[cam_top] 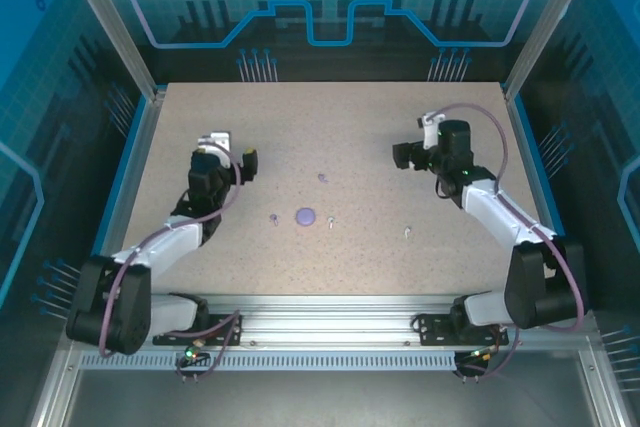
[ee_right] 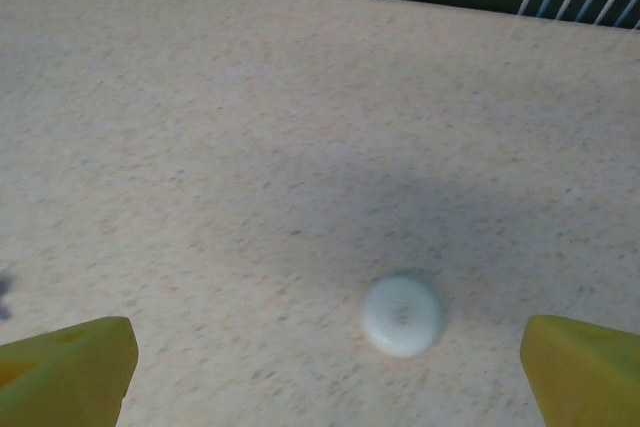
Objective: Insert the wireless bluetooth earbuds into the charging case
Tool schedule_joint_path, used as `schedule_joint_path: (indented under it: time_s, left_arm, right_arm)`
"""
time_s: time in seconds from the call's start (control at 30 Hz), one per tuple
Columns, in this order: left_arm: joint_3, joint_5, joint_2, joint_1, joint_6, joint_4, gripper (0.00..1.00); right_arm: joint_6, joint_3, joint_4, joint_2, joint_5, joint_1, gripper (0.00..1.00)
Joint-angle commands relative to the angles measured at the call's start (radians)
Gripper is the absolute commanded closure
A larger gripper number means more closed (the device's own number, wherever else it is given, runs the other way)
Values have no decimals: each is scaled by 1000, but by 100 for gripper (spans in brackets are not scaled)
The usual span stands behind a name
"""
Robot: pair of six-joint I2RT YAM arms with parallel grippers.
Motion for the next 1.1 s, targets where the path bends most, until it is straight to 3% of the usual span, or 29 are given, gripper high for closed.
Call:
schedule_joint_path:
  time_s: [0.0,0.17,0.33,0.4,0.6,0.83,1.07]
  left_arm:
    - [124,5,-61,-2,-126,-393,7]
    - [251,48,-56,2,-252,-720,9]
    - [254,100,-93,47,-368,-862,9]
    - [236,179,-112,102,-410,-881,10]
    - [206,256,-121,187,-441,-916,10]
    - [193,313,-91,213,-449,-915,10]
    - [165,325,-83,213,-479,-876,11]
  right_arm:
    - [93,137,-431,17,96,101,0]
    - [273,293,-694,69,106,280,0]
    - [406,372,-807,105,96,446,4]
    - [474,399,-821,142,67,502,10]
    - [593,549,-856,355,-12,616,29]
    - [569,817,-996,626,31,696,33]
    - [586,936,-1042,795,1,702,34]
